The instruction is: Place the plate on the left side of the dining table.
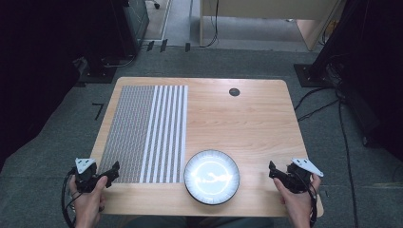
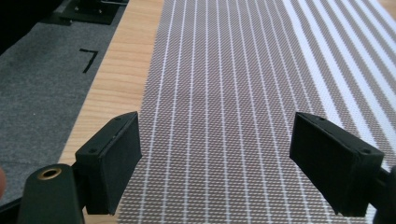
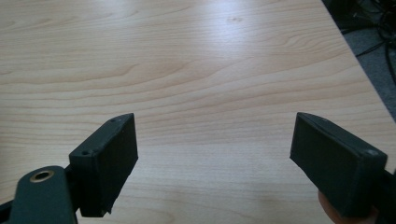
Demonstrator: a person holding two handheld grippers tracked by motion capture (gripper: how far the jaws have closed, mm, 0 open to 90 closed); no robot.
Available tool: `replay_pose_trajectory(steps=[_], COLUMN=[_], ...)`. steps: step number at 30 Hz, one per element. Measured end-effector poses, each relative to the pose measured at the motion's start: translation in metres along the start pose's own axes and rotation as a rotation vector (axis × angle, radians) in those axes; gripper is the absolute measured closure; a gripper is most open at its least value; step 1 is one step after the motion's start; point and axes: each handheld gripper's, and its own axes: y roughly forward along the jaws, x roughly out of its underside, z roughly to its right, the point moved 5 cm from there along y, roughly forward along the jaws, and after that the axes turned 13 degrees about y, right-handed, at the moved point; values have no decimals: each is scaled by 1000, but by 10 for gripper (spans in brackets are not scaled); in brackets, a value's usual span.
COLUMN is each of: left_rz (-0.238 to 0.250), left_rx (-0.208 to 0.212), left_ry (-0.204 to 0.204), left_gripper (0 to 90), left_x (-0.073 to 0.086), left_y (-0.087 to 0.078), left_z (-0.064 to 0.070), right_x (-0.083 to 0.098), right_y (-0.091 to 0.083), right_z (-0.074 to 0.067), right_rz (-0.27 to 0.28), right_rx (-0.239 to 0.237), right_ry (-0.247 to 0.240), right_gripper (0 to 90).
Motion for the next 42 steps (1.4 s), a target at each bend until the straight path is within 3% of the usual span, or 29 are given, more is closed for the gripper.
replay_pose_trajectory(steps=[13, 23, 28, 34, 42], left_rz=[9, 3, 13, 23, 41], left_rx=[41, 31, 73, 84, 129], left_ry=[26, 58, 56, 77, 103], left_gripper=[164, 164, 164, 165, 165], left_x=[-5, -10, -19, -27, -43], left_y=[-1, 0, 0, 1, 4], left_z=[23, 38, 51, 61, 85], right_x=[0, -4, -13, -22, -26], right_y=[-4, -6, -8, -9, -7], right_z=[-15, -31, -38, -49, -60], right_rz=[-9, -3, 1, 14, 28], right_rx=[-39, -61, -82, -102, -104], right_ry=[20, -6, -8, -9, -13], right_gripper=[164, 176, 176, 186, 229])
